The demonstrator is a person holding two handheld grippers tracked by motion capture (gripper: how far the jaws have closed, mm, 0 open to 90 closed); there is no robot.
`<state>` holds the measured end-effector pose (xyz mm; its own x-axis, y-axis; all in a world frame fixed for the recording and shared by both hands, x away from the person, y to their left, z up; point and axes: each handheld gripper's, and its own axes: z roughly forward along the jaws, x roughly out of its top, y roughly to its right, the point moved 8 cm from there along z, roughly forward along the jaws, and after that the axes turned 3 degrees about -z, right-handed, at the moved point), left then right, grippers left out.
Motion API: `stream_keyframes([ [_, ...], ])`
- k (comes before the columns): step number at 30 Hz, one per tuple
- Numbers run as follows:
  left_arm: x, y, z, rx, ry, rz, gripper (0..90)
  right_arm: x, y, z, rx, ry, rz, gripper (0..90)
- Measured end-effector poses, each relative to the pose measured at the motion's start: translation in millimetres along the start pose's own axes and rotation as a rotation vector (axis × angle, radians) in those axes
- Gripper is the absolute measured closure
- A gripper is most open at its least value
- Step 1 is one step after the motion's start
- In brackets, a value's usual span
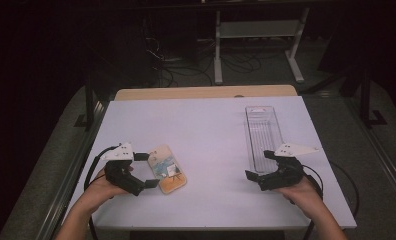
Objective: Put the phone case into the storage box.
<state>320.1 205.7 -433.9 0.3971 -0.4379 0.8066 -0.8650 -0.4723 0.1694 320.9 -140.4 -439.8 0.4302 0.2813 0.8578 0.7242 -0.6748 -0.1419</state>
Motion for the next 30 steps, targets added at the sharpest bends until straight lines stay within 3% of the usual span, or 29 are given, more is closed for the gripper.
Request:
stream_keyframes([
  [18, 5.7, -2.7, 4.0, -0.001, 0.007, -0.008, 0.0, -0.2, 0.0, 1.5, -0.002, -0.008, -0.012, 0.0],
  [30, 16.8, -3.0, 21.6, -0.021, -0.001, -0.005, 0.0, -0.7, -0.7, 2.0, -0.008, -0.018, -0.018, 0.0],
])
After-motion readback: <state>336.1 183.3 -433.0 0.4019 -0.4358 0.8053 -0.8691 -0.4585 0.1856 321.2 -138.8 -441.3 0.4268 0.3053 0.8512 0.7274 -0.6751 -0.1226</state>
